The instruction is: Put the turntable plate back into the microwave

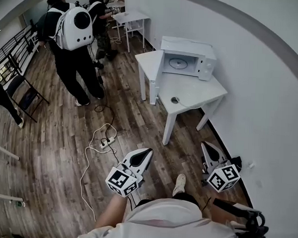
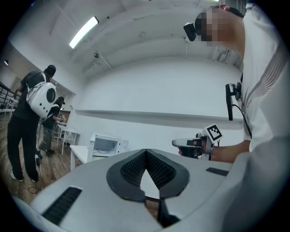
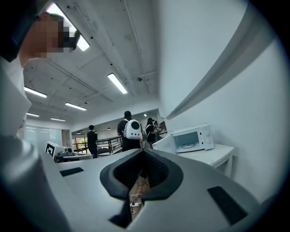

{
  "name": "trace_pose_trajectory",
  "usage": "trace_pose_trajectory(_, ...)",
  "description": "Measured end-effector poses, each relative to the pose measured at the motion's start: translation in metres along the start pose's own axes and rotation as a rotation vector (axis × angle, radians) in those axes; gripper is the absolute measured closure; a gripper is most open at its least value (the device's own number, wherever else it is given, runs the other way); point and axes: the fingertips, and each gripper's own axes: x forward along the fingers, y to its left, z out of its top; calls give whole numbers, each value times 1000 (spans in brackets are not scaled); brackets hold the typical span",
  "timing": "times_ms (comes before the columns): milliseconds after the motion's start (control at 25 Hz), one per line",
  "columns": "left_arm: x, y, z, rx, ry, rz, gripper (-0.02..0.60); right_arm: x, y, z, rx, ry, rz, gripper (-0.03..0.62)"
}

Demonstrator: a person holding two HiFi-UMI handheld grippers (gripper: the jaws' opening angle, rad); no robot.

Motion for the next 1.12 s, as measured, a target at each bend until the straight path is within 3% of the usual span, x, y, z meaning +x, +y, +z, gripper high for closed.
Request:
trace_pose_trajectory(360, 112, 8, 0, 21, 18, -17, 572, 25, -108, 18, 28, -17, -18, 591)
trace_pose_trajectory(720, 232, 18, 9, 43, 8, 44, 572, 62, -222, 49, 24, -16, 29, 591)
trace_pose_trajectory(1120, 317, 11, 3, 48, 25, 55, 572, 72, -309, 61, 47, -3, 37, 591)
